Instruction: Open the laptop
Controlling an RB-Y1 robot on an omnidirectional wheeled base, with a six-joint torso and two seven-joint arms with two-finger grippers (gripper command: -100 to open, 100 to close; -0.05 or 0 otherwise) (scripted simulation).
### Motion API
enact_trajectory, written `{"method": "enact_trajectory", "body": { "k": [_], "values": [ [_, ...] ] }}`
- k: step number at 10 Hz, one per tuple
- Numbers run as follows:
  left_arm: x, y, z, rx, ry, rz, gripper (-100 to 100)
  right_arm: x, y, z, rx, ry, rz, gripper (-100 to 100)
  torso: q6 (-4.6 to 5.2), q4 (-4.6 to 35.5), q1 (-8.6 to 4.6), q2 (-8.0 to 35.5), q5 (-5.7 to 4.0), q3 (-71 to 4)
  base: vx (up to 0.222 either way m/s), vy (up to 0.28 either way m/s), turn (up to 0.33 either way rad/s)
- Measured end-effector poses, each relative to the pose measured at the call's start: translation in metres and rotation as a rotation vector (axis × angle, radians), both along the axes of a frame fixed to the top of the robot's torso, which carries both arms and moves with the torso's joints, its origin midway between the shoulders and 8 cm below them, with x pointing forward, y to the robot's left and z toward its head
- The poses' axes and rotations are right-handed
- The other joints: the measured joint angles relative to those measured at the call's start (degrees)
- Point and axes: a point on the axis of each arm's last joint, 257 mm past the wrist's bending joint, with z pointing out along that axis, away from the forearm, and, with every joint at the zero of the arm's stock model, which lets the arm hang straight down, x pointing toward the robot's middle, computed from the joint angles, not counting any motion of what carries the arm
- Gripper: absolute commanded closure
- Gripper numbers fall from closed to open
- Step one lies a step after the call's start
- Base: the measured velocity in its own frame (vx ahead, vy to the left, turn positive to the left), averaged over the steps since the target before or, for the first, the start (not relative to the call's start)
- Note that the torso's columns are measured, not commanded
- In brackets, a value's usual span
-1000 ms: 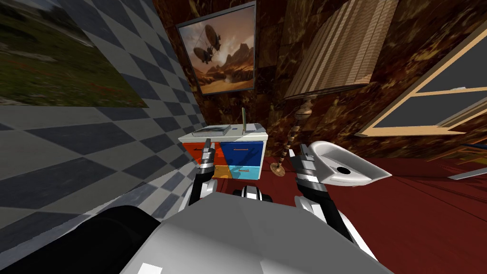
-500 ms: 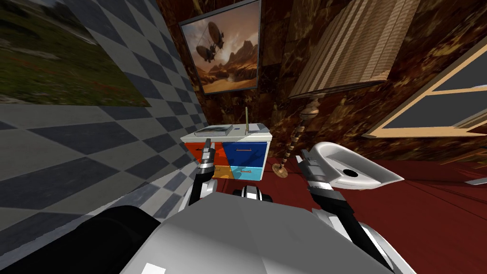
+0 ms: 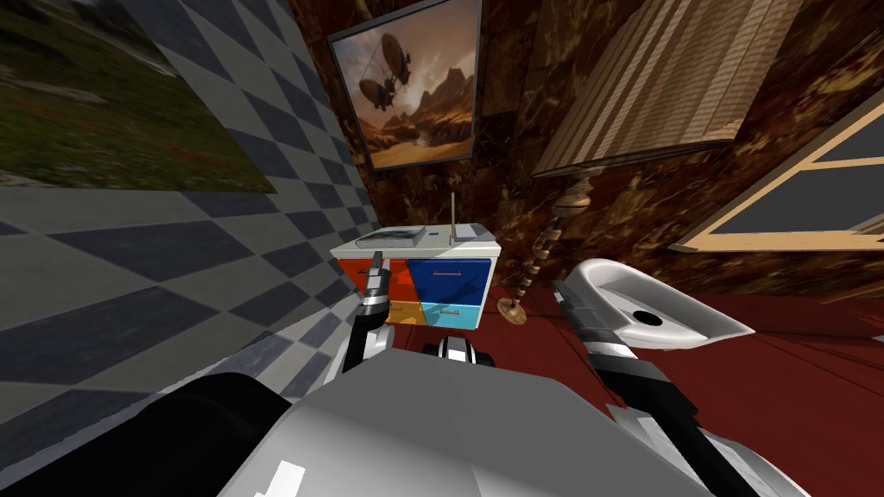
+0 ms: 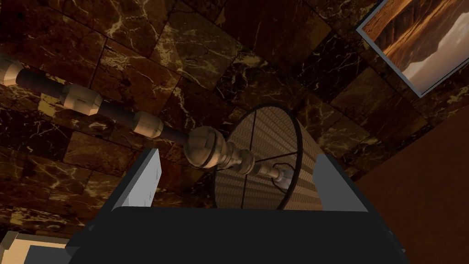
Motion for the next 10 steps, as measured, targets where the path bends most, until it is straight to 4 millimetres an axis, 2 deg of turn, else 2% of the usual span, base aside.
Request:
{"method": "enact_trajectory", "body": {
  "k": [3,4,8,10],
  "values": [
    [0.000,0.000,0.000,0.000,0.000,0.000,0,-0.015,-0.034,-0.015,-0.166,0.108,-0.055,-100,0.00,0.0,-0.04,0.0,-0.01,0.0,0.029,0.060,0.030],
    [0.000,0.000,0.000,0.000,0.000,0.000,0,-0.020,-0.051,-0.022,-0.234,0.154,-0.079,-100,0.00,0.0,-0.01,0.0,-0.01,0.0,0.025,0.058,0.012],
    [0.000,0.000,0.000,0.000,0.000,0.000,0,-0.035,-0.091,-0.022,-0.430,0.255,-0.127,-100,0.00,0.0,-0.03,0.0,-0.01,0.0,0.029,0.063,0.038],
    [0.000,0.000,0.000,0.000,0.000,0.000,0,-0.043,-0.117,-0.022,-0.542,0.316,-0.159,-100,0.00,0.0,0.00,0.0,0.00,0.0,0.031,0.072,0.030]
  ]
}}
